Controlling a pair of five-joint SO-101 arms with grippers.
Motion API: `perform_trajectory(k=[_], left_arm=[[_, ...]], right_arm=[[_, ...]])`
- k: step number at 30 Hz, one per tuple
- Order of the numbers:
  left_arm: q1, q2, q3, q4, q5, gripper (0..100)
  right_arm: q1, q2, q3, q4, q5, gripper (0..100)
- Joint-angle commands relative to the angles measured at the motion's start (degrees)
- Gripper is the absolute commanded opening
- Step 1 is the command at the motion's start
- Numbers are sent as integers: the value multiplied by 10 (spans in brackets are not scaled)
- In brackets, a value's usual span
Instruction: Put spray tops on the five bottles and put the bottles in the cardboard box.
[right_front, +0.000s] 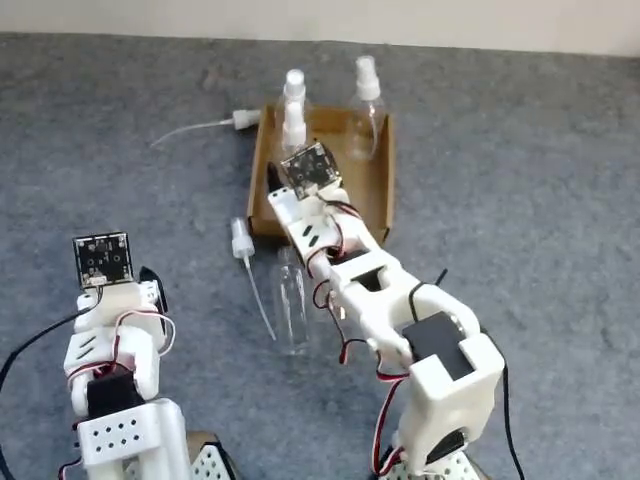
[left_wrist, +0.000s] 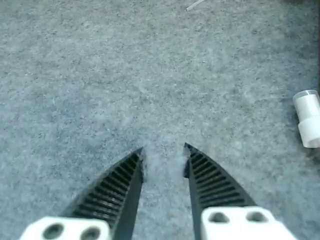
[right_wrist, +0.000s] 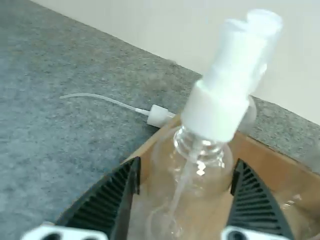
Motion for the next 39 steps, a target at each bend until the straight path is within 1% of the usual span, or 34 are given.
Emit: perform_trajectory(k=[1, 8, 12, 16, 22, 25, 28, 31, 35, 37, 39], left_arm=[[-5, -4, -1, -16, -6, 78], [-5, -4, -1, -16, -6, 78], [-5, -4, -1, -16, -6, 78], [-5, -4, 0, -16, -6, 78], [-5, -4, 0, -16, -6, 78], [-5, -4, 0, -16, -6, 78], [-5, -4, 2, -16, -6, 78], [-5, -4, 6, -25, -6, 78], [-5, -4, 15, -46, -6, 78], [-5, -4, 16, -46, -6, 78], [-5, -4, 16, -46, -6, 78]], right_arm=[[-9, -8, -29, -6, 7, 221], [-6, -13, -29, -5, 8, 222], [-5, -59, -24, 2, 8, 222], [-5, -120, -29, 94, 5, 222], [0, -194, -29, 156, 5, 222], [7, -232, -29, 205, 5, 221], [7, -282, -24, 292, 5, 221], [4, -345, -24, 413, -6, 221], [5, -420, -26, 617, -115, 223], [7, -446, -29, 713, -156, 224], [6, -465, -29, 771, -181, 224]])
